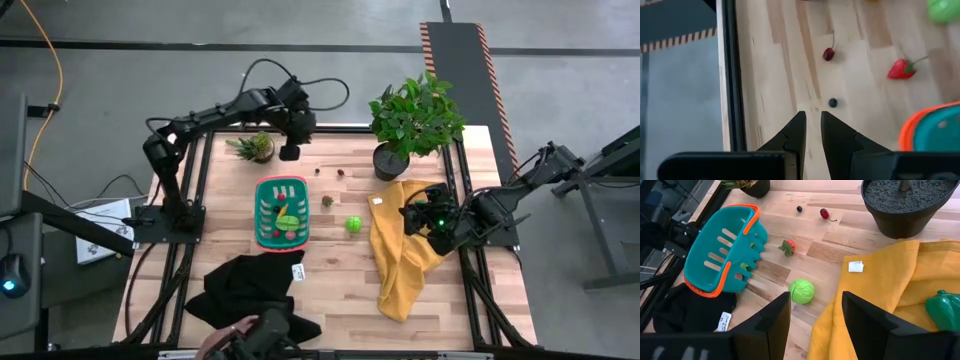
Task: Pick and placing Produce into tupperware
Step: Put the blueberry in the green basket
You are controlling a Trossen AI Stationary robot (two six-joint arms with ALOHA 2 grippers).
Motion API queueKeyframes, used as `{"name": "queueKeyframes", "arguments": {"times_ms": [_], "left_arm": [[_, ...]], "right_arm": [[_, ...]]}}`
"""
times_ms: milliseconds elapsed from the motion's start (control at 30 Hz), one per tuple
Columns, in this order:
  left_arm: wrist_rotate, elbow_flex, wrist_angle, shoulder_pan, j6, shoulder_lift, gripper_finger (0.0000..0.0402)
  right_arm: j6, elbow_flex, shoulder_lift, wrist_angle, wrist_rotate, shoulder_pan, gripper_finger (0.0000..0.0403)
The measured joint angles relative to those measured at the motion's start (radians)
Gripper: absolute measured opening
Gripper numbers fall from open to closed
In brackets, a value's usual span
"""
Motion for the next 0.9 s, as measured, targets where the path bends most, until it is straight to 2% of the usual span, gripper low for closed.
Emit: {"name": "queueKeyframes", "arguments": {"times_ms": [133, 600, 767, 900], "left_arm": [[-0.031, 0.0, -0.001, -0.005, 0.046, 0.053, 0.0049], [-0.057, -0.001, -0.009, -0.032, -0.077, 0.15, 0.0049], [-0.079, -0.001, 0.037, -0.035, 0.028, 0.151, 0.0049], [-0.078, 0.0, 0.059, -0.035, 0.006, 0.151, 0.0049]], "right_arm": [[0.0, 0.0, 0.0, 0.0, 0.0, 0.0, 0.0169], [0.027, 0.0, 0.0, 0.001, 0.0, -0.011, 0.0169], [0.026, 0.0, 0.0, 0.002, 0.001, -0.028, 0.0169], [0.027, 0.0, 0.0, 0.01, 0.001, -0.032, 0.0169]]}}
